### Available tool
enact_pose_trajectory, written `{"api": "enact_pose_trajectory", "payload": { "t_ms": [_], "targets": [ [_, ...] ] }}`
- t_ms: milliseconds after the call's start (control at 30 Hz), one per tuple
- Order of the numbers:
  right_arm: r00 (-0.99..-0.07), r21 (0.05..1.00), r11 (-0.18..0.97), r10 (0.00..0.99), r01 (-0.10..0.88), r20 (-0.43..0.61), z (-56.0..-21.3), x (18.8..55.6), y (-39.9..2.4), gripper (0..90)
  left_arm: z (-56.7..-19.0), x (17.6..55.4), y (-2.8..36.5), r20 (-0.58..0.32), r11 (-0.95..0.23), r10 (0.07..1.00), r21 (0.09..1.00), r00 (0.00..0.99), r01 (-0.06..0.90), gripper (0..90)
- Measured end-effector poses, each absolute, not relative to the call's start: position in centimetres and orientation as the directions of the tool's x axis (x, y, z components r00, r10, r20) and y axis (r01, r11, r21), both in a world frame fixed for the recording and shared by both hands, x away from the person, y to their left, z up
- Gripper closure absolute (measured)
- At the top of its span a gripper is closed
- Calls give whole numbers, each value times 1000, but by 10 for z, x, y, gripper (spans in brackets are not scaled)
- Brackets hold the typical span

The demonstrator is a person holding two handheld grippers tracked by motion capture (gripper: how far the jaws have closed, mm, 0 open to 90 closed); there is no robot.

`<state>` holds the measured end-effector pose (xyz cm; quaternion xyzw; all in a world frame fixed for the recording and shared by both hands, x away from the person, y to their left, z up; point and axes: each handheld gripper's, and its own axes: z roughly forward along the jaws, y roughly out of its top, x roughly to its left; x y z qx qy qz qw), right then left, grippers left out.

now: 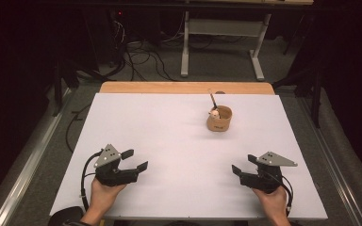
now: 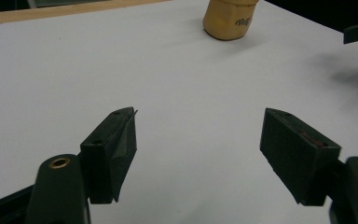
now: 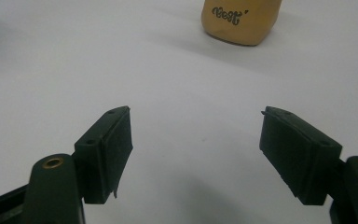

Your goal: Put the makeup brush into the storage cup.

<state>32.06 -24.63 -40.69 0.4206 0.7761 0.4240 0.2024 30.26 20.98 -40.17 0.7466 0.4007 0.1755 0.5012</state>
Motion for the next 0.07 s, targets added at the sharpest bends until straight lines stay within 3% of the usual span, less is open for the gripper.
{"api": "enact_pose_trajectory", "payload": {
  "t_ms": [67],
  "targets": [
    [-558, 827, 278, 828, 488, 51, -407, 320, -246, 271, -402, 303, 210, -140, -176, 774, 889, 617, 423, 278]
  ]
}}
